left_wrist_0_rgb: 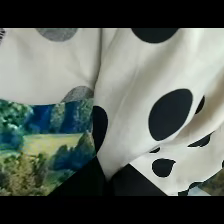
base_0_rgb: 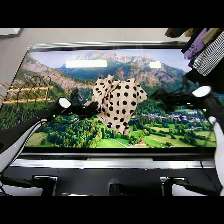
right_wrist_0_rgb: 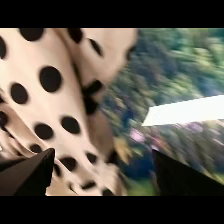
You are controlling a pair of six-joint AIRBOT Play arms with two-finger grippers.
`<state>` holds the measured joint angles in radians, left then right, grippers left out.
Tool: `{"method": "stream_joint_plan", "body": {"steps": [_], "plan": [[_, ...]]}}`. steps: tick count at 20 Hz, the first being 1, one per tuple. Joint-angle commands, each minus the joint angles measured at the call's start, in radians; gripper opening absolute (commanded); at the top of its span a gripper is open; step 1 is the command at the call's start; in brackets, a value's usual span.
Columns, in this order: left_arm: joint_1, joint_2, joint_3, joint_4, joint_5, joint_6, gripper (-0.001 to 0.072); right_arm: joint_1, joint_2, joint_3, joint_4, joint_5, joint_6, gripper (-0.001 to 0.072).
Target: Fold the clothes and pants, and hang the long-sleeved shirts on hangers.
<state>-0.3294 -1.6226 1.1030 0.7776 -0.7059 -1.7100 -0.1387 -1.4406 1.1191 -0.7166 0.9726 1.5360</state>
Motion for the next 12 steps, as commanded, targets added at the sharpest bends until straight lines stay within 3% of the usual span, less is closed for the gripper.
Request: {"method": "stream_joint_plan", "body": {"steps": [1, 7, 9, 12], "plan": [[0.008, -0.001, 0.000, 0.000, -0.015, 0.000, 0.0016, 0.000, -0.200, -0.011, 0.432, -0.152, -0.192, 0.0702], [0.008, -0.001, 0.000, 0.000, -0.015, 0.000, 0.0016, 0.077, -0.274, -0.005, 0.502, -0.357, -0.242, 0.0668], [0.008, -0.001, 0.000, 0.000, -0.015, 0.000, 0.0016, 0.117, -0.281, 0.010, 0.496, -0.444, -0.240, 0.0600], [0.008, -0.001, 0.000, 0.000, -0.012, 0.011, 0.0016, 0.145, -0.320, 0.042, 0.494, -0.444, -0.230, 0.0575]]}}
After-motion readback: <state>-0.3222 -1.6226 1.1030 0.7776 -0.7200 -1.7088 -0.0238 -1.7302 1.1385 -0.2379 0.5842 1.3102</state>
